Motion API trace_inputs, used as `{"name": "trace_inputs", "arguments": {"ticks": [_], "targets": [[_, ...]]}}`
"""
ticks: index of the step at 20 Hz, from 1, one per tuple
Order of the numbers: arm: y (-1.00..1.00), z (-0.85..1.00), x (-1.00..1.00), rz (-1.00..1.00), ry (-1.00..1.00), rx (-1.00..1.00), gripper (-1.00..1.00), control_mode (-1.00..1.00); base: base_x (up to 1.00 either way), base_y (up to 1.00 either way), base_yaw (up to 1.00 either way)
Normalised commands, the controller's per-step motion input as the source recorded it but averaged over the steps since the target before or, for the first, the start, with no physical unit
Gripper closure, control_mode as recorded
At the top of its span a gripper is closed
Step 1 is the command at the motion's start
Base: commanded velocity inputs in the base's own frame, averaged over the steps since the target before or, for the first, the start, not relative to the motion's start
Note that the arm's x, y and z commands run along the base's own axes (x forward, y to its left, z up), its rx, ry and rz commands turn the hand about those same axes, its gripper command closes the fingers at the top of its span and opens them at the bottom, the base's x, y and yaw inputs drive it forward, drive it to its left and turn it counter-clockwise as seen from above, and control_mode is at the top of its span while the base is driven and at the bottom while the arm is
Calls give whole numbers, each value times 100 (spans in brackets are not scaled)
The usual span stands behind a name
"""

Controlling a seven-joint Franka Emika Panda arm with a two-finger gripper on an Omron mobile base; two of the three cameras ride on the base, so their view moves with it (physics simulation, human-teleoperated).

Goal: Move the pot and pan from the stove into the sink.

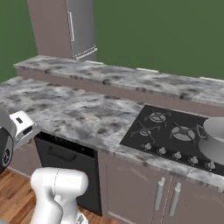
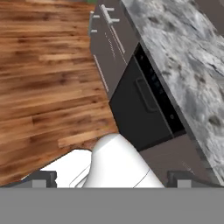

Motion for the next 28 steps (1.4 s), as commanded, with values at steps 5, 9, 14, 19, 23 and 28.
{"name": "trace_inputs", "arguments": {"ticks": [5,9,14,19,23,28], "targets": [[0,0,0,0,0,0,-100,100,4,-9,-49],[0,0,0,0,0,0,-100,100,5,-14,-48],[0,0,0,0,0,0,-100,100,1,-14,-29],[0,0,0,0,0,0,-100,100,2,-5,0],[0,0,0,0,0,0,-100,100,16,-60,-2],[0,0,0,0,0,0,-100,100,23,-95,-1]]}}
